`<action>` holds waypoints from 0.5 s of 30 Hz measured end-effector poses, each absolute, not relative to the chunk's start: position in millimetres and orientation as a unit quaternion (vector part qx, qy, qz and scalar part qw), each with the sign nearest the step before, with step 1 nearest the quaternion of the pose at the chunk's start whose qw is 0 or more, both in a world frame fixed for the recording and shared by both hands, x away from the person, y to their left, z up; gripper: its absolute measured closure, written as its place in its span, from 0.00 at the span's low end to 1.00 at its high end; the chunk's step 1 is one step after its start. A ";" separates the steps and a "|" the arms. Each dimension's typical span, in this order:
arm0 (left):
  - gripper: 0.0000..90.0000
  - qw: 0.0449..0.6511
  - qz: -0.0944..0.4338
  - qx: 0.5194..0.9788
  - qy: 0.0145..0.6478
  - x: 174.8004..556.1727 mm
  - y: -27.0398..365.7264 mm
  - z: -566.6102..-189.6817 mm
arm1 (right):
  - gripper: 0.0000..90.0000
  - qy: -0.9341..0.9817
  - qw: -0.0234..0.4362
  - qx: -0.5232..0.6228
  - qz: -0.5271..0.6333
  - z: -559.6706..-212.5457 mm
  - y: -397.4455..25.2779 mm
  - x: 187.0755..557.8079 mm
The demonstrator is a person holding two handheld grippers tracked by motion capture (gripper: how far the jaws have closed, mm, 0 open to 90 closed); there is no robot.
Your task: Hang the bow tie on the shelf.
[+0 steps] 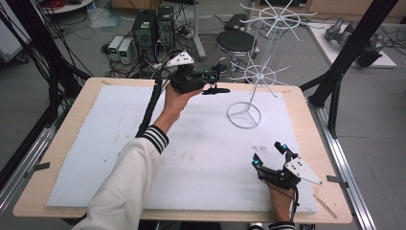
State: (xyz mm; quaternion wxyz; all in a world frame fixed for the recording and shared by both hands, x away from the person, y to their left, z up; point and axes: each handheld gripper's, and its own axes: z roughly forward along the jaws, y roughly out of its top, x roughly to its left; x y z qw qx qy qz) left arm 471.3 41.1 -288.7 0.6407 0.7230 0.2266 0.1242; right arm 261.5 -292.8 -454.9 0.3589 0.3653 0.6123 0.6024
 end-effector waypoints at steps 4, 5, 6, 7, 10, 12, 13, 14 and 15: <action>0.91 0.644 0.125 0.722 0.222 471.6 31.5 -285.0 | 0.10 0.612 0.359 0.365 0.603 -454.9 -292.9 261.6; 0.91 0.646 0.124 0.721 0.219 471.4 28.9 -284.8 | 0.10 0.612 0.359 0.366 0.603 -454.9 -292.8 261.6; 0.91 0.647 0.124 0.720 0.218 471.2 26.9 -284.9 | 0.10 0.612 0.359 0.366 0.603 -454.9 -292.9 261.6; 0.91 0.648 0.121 0.719 0.219 471.3 25.3 -285.4 | 0.10 0.612 0.359 0.365 0.603 -454.9 -292.9 261.6; 0.91 0.648 0.119 0.719 0.222 472.4 21.1 -288.3 | 0.10 0.612 0.359 0.365 0.603 -454.9 -292.9 261.6; 0.91 0.649 0.118 0.718 0.221 473.4 18.6 -289.9 | 0.10 0.611 0.357 0.368 0.603 -454.8 -292.7 261.2; 0.91 0.649 0.119 0.718 0.223 473.5 17.4 -290.6 | 0.10 0.611 0.358 0.366 0.603 -454.9 -292.8 261.5; 0.91 0.651 0.116 0.716 0.223 474.1 16.1 -291.6 | 0.10 0.612 0.359 0.365 0.603 -454.9 -292.9 261.6; 0.91 0.650 0.116 0.717 0.223 474.4 15.5 -292.1 | 0.10 0.611 0.358 0.366 0.603 -454.8 -292.9 261.5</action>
